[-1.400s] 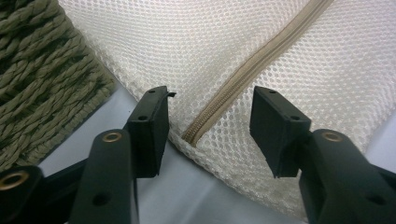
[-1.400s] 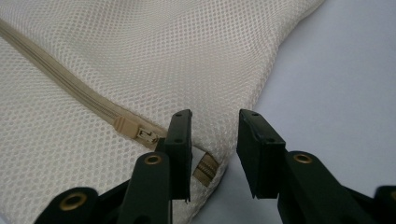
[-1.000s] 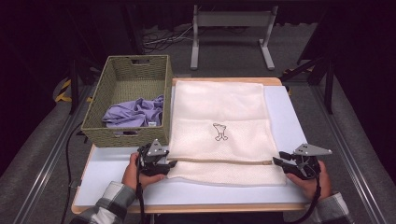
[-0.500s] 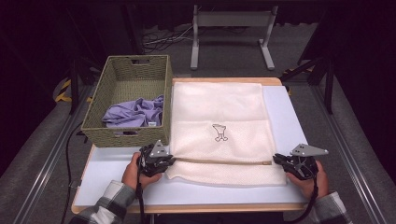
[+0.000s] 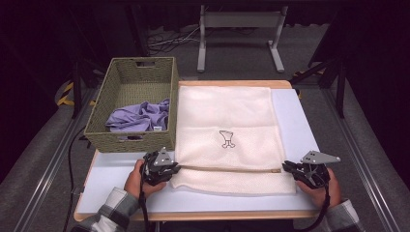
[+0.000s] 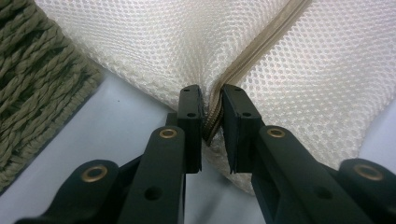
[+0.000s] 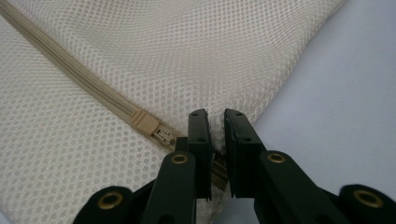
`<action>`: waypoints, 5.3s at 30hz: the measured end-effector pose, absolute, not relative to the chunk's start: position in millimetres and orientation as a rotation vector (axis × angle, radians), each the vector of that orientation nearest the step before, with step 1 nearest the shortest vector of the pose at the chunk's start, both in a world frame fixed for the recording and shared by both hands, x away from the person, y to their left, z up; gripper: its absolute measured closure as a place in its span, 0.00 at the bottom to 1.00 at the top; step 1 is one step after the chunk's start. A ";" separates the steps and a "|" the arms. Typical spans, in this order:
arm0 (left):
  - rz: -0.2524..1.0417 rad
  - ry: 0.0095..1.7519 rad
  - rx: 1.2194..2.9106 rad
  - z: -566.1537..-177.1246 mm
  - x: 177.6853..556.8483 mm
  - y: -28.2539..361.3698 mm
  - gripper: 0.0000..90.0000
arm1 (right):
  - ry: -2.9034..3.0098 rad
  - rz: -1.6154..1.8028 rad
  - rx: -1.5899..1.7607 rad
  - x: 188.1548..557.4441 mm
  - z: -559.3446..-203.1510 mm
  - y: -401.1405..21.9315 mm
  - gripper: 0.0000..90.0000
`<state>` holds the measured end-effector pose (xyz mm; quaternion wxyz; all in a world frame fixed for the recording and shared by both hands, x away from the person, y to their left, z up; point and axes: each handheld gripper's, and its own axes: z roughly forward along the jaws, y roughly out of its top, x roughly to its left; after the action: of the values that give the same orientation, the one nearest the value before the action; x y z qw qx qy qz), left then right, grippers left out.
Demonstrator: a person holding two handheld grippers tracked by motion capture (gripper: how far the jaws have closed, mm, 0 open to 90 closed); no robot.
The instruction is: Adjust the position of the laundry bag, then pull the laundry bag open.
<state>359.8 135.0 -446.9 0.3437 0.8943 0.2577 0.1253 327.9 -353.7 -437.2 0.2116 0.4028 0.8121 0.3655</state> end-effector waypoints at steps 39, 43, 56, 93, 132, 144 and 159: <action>0.434 0.695 2.330 -447.6 370.2 137.7 0.85 | 2.261 1.090 1.188 327.8 -437.3 -339.4 0.91; 0.439 0.707 2.331 -447.2 374.4 137.3 0.85 | 2.242 1.069 1.186 333.5 -436.2 -336.0 0.91; 0.454 0.686 2.271 -444.5 371.3 140.9 0.77 | 2.220 1.087 1.191 339.1 -434.0 -337.6 0.91; 0.346 0.587 2.170 -427.7 355.7 116.1 0.36 | 2.188 1.186 1.093 335.6 -422.4 -339.7 0.91; 0.117 0.165 2.360 -419.8 385.6 -104.6 0.89 | 2.171 1.286 0.989 323.9 -409.6 -335.4 0.91; 0.045 0.206 2.319 -423.7 393.3 -113.1 0.80 | 2.196 1.298 0.953 322.1 -410.4 -332.0 0.91; 0.074 0.216 2.306 -422.7 389.6 -122.2 0.97 | 2.209 1.291 0.928 320.5 -411.3 -328.6 0.91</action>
<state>389.6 -122.2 -422.7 0.4007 0.9118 0.0853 0.0292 320.5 -328.6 -411.3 0.2084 0.3334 0.7939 0.4639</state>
